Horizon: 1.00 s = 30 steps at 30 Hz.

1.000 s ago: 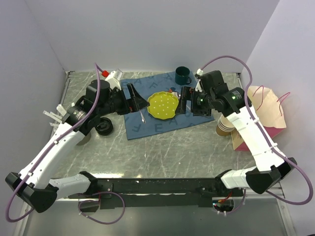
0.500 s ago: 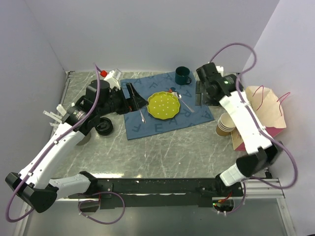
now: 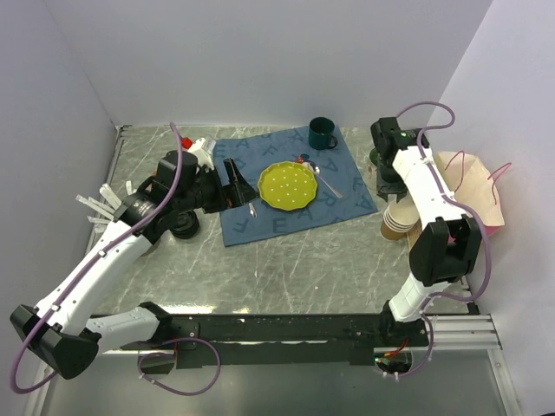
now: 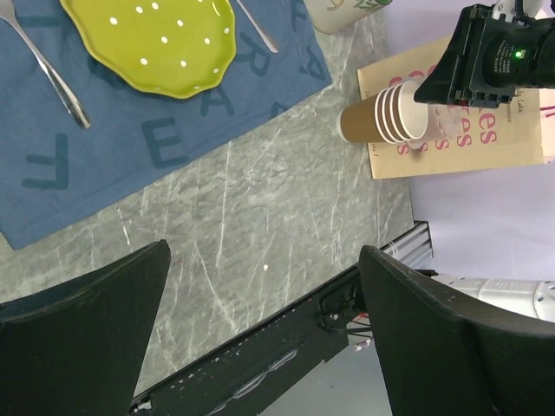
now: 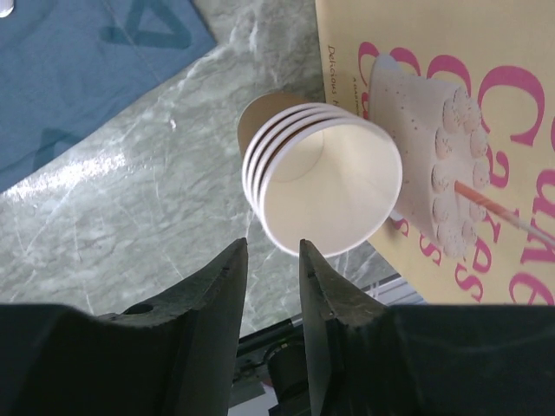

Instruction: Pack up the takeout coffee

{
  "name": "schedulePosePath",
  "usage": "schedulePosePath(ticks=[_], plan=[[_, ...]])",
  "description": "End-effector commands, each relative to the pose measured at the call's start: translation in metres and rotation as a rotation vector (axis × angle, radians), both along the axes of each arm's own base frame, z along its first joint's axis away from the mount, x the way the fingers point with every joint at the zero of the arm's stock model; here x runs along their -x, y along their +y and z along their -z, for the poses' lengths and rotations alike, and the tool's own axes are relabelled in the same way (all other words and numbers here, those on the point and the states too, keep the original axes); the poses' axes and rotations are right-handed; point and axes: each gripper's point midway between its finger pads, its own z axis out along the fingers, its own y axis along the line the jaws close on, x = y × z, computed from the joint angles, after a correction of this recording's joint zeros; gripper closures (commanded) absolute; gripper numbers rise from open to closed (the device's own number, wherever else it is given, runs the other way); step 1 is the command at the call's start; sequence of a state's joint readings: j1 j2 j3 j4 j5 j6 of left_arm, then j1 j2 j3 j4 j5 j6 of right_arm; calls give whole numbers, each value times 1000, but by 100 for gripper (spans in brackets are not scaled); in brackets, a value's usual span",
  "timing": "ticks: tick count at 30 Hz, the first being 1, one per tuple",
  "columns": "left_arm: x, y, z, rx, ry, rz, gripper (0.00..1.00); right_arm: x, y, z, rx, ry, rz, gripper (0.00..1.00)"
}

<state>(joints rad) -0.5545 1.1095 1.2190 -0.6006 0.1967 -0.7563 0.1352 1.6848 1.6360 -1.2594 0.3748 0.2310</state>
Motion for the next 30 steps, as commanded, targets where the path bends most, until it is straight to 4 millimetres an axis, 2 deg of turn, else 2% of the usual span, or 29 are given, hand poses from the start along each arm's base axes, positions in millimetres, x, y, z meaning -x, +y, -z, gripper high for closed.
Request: schedulePosePath(ticks=[1, 16, 21, 25, 30], plan=[[1, 0, -8, 20, -22, 5, 3, -1, -5, 13, -74, 7, 12, 62], [-3, -1, -5, 6, -18, 2, 3, 2, -4, 49, -163, 85, 11, 65], [-3, -2, -3, 5, -9, 3, 3, 1, -12, 49, -143, 86, 31, 71], [-4, -2, -1, 3, -6, 1, 3, 1, -13, 49, -137, 85, 30, 81], [-5, -3, -3, 4, -5, 2, 3, 0, -15, 47, -129, 85, 29, 86]])
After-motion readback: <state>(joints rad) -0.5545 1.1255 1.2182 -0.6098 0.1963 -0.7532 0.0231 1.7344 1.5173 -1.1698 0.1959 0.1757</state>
